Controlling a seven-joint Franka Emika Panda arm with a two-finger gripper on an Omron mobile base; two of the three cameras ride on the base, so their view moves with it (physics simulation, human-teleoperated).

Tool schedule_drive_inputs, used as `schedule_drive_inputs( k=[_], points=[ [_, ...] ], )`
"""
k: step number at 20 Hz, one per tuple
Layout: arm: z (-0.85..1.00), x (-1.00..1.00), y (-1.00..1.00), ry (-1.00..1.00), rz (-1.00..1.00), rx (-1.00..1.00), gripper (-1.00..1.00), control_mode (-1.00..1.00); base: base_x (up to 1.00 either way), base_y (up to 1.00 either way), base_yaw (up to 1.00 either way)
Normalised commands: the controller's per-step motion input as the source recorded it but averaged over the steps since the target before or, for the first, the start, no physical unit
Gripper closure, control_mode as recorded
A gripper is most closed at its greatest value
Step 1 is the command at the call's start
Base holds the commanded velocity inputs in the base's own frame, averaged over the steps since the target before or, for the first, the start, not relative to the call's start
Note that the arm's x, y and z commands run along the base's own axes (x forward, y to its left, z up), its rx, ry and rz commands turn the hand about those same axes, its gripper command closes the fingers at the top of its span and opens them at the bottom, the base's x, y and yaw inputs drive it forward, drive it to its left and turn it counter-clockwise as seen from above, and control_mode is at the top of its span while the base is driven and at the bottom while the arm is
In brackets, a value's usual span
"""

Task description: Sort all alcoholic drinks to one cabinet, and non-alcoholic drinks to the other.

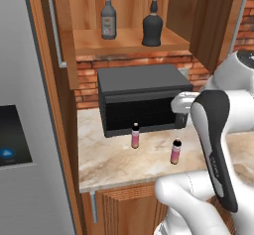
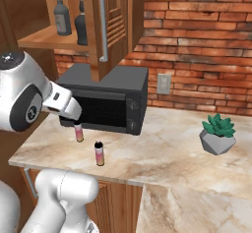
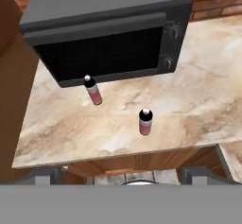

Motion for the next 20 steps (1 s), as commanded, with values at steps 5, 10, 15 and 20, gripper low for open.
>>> schedule_drive_inputs(
  k=[5,10,15,20],
  points=[
    [-1.00,0.08,-0.32,0.36,0.00,0.00,-1.00,-1.00,0.00,0.00,0.00],
    [-0.98,0.00,-0.35,0.22,0.00,0.00,-1.00,-1.00,0.00,0.00,0.00],
    [-0.86,-0.02,-0.33,0.03,0.00,0.00,-1.00,-1.00,0.00,0.00,0.00],
    [-0.50,0.00,-0.02,-0.09,0.03,0.00,-1.00,-1.00,0.00,0.00,0.00]
  ],
)
